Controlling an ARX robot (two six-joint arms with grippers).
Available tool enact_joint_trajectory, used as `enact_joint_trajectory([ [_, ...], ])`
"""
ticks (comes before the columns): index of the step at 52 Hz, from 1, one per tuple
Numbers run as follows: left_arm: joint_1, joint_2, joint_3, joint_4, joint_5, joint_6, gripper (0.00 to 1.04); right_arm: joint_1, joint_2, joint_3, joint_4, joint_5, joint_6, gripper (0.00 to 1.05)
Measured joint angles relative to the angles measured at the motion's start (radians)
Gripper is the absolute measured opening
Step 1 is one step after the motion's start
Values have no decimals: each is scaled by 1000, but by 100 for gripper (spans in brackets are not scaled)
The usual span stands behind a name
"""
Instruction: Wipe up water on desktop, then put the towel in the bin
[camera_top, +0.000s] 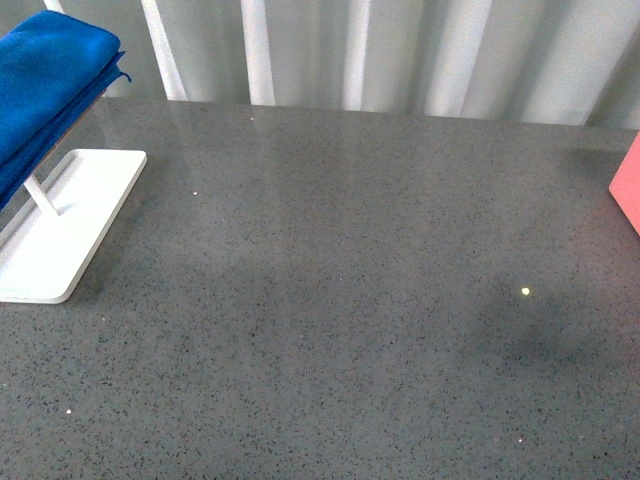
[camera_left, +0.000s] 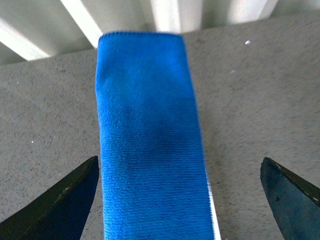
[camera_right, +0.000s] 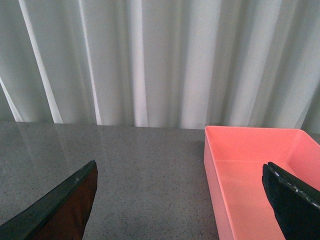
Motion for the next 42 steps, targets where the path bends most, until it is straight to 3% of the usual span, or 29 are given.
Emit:
enact_joint_trajectory([
  [6,7,97,42,-15,-46,15,98,0,0,0,0,0,0,98],
  [28,4,161,75,55,-60,31,98,0,0,0,0,0,0,98],
  [42,52,180,75,112,-88,55,98,0,0,0,0,0,0,98],
])
